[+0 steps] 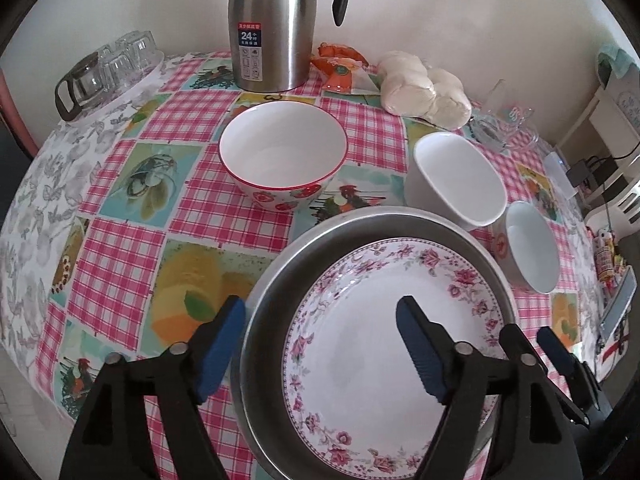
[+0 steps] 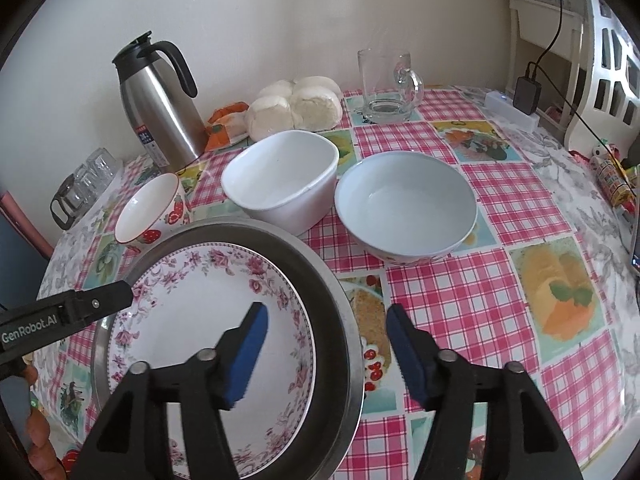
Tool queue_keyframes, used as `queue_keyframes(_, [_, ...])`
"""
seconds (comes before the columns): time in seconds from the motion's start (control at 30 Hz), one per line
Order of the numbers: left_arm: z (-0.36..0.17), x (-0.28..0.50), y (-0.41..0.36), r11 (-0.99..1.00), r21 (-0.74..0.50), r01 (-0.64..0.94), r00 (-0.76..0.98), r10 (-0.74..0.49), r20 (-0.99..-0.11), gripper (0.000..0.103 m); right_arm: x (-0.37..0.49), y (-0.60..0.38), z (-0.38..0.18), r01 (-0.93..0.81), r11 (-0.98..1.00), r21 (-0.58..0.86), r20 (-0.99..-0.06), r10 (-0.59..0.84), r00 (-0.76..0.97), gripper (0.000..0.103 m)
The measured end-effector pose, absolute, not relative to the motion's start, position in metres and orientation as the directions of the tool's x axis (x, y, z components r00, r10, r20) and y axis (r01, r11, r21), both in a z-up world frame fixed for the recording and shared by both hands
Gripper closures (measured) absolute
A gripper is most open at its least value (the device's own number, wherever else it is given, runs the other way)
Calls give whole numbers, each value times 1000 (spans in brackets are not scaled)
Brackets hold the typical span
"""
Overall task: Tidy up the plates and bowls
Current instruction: 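Open both grippers and release the plate rim inside the basin, then move both grippers toward the red-rimmed strawberry-print bowl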
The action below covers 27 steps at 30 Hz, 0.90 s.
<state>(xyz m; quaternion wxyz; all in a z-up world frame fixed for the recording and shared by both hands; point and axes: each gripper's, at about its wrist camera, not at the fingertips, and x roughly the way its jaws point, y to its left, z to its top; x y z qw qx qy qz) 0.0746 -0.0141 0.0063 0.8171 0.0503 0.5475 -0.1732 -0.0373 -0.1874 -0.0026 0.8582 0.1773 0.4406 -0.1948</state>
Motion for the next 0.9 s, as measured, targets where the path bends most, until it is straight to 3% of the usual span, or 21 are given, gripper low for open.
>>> queue_keyframes(0.13, [4, 75, -16, 939, -67, 337, 355, -192, -915, 15, -36, -185, -3, 473, 875, 106, -824, -189, 534, 23])
queue_keyframes(0.33, [5, 75, -14, 945, -28, 326, 390, -161, -907, 14, -35, -184, -3, 464, 882, 85, -816, -206, 541, 12])
queue_keyframes(0.43, [5, 76, -11, 950, -25, 310, 400, -154, -904, 5, -35, -185, -3, 466, 881, 76, -814, -216, 540, 4])
queue_keyframes(0.9, [12, 84, 4, 974, -24, 227, 463, -129, -877, 4, -38, -189, 0, 483, 872, 79, -797, -235, 556, 0])
